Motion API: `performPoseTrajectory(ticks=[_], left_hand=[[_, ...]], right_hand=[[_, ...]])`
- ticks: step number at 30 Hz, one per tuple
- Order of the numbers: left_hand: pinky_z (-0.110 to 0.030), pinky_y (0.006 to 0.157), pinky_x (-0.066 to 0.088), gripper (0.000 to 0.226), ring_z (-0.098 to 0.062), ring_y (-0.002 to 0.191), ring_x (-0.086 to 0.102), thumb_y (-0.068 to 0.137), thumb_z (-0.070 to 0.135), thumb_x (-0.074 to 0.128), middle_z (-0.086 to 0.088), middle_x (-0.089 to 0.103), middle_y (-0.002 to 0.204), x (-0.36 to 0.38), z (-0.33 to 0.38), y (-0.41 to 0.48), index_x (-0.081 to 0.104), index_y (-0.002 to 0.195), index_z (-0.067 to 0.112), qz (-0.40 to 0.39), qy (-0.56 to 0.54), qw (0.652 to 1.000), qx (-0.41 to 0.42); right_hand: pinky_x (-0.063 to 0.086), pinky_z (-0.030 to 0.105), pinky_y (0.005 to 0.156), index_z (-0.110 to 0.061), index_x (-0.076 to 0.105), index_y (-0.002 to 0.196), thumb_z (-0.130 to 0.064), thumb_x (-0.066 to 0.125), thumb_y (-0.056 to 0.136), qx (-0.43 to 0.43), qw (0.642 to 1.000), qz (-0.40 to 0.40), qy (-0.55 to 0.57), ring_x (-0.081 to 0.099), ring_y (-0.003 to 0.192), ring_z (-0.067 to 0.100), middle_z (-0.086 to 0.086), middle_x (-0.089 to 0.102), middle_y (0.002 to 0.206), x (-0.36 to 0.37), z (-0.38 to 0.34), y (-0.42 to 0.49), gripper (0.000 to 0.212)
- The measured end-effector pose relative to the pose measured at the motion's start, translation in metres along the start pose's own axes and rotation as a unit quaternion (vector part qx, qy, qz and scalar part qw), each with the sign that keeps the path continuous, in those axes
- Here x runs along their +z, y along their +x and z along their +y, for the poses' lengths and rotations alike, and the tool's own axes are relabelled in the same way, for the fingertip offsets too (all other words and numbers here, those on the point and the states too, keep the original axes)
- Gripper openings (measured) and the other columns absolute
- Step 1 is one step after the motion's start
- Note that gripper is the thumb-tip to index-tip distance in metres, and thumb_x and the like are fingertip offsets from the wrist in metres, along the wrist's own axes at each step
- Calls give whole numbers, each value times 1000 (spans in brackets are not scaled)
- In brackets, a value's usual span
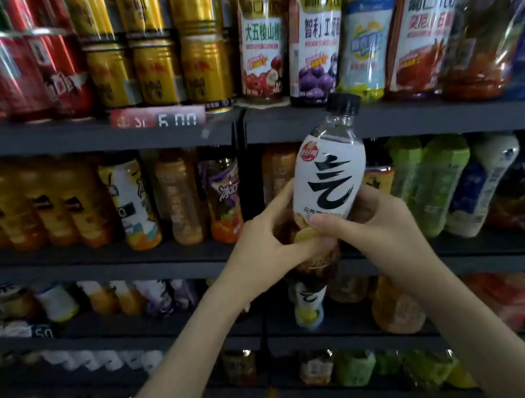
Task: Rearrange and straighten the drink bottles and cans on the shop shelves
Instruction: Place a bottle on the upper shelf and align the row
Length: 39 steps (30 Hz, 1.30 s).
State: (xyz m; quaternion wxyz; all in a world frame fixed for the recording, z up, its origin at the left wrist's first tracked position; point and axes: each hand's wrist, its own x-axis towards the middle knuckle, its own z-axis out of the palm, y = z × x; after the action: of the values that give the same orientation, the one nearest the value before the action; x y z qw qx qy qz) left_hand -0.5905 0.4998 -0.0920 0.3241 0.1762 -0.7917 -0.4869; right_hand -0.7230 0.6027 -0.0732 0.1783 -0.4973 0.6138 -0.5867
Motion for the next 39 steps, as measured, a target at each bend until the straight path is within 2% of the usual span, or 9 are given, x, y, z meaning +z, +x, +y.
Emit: performPoseTrajectory(ticks=[6,9,12,18,21,26,31,36,39], left_hand=[[-32,96,49,96,0,119,54,82,23,74,31,51,131,5,-46,-59,9,143,58,11,-21,997,-69],[-31,96,49,94,5,114,55,82,24,74,38,53,124,13,-62,-90,11,141,61,46,-5,993,-109],[-41,97,50,93,-1,113,58,80,26,74,30,56,126,20,-74,-122,14,138,66,55,6,985,-161],[-41,103,45,94,-2,123,52,75,33,78,27,53,133,35,-90,-182,16,140,61,88,-13,967,-238],[-30,103,44,91,0,129,45,84,24,73,24,42,143,33,-97,-205,13,146,53,87,-27,962,-256],[-7,91,38,81,18,122,40,90,11,64,30,41,137,17,-116,-219,17,143,48,91,-16,957,-275],[-30,107,40,68,-3,130,43,92,17,61,14,44,143,-11,-147,-210,26,145,43,98,35,952,-287],[-9,70,45,51,-1,96,54,96,22,55,8,55,120,-67,-187,-192,36,142,33,145,116,932,-311],[-18,68,49,50,-1,87,54,97,19,52,8,56,116,-115,-220,-185,36,143,29,149,168,930,-291]], right_hand=[[56,30,85,-28,58,122,-40,82,69,104,991,-72,36,66,102,6,-13,71,110,38,56,-28,60],[54,22,86,-44,39,136,-37,79,76,115,985,-114,55,60,108,-3,-21,61,122,56,75,-49,72],[53,16,81,-56,33,130,-30,77,80,151,971,-170,74,58,106,-9,-24,59,123,67,89,-75,72],[55,39,91,-29,56,118,-36,86,66,260,936,-230,62,65,103,9,-9,69,112,90,120,-113,61],[57,41,86,-23,62,115,-33,85,68,280,925,-244,76,68,96,11,-8,73,104,108,130,-123,53],[57,38,84,-24,60,114,-32,85,69,300,930,-190,94,68,94,10,-9,72,104,142,141,-132,51],[58,40,83,-22,62,106,-30,86,68,283,947,-128,86,69,92,14,-8,72,99,172,152,-123,45],[47,17,75,-25,48,115,-23,82,75,243,969,0,50,58,89,0,-12,62,101,215,162,-97,52],[44,10,73,-22,47,124,-16,79,78,227,967,97,68,58,91,-2,-14,60,103,250,173,-81,56]])
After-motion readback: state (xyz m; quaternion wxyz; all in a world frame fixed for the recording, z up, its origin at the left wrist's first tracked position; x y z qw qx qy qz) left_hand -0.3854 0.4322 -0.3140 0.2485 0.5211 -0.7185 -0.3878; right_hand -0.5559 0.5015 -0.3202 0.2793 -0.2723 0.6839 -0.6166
